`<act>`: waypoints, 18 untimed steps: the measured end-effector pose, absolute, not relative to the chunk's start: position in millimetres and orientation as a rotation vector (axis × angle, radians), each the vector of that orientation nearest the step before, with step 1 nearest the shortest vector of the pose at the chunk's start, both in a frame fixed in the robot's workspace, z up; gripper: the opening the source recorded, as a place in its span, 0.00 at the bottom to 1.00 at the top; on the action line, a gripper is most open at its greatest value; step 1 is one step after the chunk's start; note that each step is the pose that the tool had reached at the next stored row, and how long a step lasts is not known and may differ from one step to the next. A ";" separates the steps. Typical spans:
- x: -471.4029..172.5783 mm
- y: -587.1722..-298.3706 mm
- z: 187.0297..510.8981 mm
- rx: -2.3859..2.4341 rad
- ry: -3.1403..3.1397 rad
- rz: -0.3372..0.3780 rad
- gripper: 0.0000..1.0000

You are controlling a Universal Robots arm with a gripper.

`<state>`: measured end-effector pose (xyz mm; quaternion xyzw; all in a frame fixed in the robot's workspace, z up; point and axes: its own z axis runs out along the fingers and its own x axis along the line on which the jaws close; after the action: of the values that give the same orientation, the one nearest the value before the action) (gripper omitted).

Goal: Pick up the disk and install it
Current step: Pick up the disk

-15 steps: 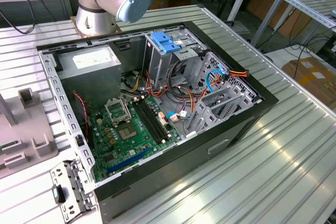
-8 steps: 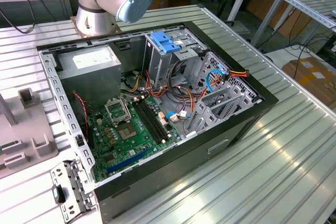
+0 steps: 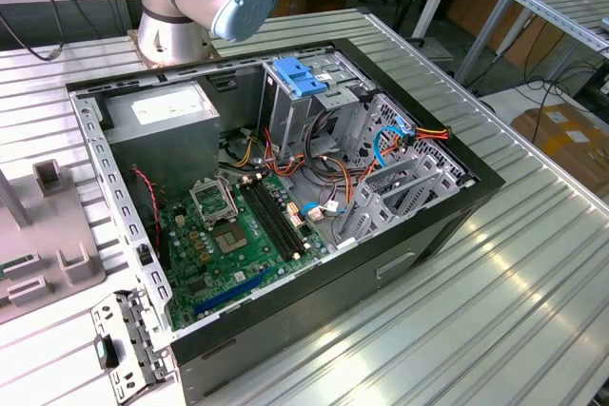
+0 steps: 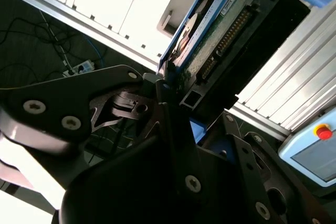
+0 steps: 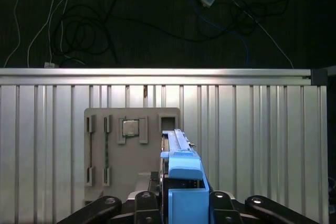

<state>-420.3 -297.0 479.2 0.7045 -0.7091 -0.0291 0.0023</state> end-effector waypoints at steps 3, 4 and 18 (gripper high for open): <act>-418.3 -297.0 479.1 2.210 -2.224 -0.091 0.37; -417.7 -297.0 479.2 2.210 -2.224 -0.091 0.37; -408.6 -297.0 479.2 2.210 -2.224 -0.091 0.37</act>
<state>-408.6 -297.0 479.2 0.7045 -0.7091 -0.0291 0.0022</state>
